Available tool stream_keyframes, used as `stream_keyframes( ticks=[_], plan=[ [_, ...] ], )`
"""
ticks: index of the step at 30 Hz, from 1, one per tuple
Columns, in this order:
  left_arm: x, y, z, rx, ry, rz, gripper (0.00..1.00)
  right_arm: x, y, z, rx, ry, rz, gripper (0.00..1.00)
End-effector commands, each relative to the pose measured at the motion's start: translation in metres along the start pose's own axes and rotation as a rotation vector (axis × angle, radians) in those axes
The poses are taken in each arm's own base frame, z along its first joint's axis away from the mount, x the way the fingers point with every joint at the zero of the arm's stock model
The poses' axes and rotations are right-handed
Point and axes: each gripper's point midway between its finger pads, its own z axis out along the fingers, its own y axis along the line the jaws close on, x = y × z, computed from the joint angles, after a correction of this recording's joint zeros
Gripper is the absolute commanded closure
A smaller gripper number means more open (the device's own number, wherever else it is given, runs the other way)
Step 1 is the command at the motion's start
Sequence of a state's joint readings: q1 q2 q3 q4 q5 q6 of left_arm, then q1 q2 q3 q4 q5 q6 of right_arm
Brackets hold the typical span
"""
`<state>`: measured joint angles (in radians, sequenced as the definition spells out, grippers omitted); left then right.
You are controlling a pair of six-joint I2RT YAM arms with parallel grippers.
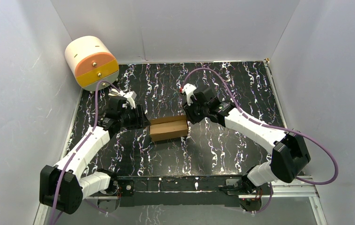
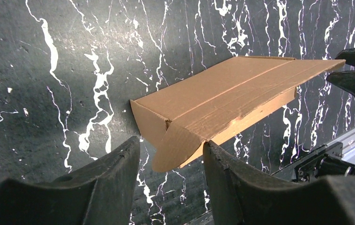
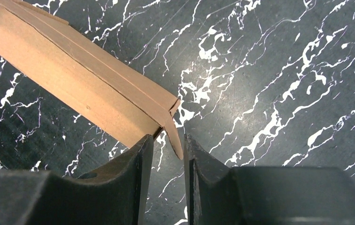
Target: Fold the paper box
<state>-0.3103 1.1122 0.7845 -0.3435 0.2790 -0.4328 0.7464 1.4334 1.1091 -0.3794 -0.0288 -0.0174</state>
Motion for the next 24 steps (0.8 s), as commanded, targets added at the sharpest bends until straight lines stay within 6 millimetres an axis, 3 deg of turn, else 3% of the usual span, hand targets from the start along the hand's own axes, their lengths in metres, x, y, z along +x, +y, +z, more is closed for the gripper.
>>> stream_keyframes(
  ticks=[1, 8, 24],
  plan=[
    [0.004, -0.014, -0.006, 0.059, 0.01, -0.023, 0.53, -0.01, 0.003, 0.0, -0.014, -0.052, 0.04, 0.63],
    [0.005, -0.021, -0.007, 0.081, 0.026, -0.048, 0.63, -0.011, 0.012, -0.003, -0.053, -0.056, 0.101, 0.68],
    [0.01, -0.035, 0.0, 0.098, 0.043, -0.122, 0.67, -0.016, 0.02, -0.005, -0.045, -0.063, 0.379, 0.69]
  ],
)
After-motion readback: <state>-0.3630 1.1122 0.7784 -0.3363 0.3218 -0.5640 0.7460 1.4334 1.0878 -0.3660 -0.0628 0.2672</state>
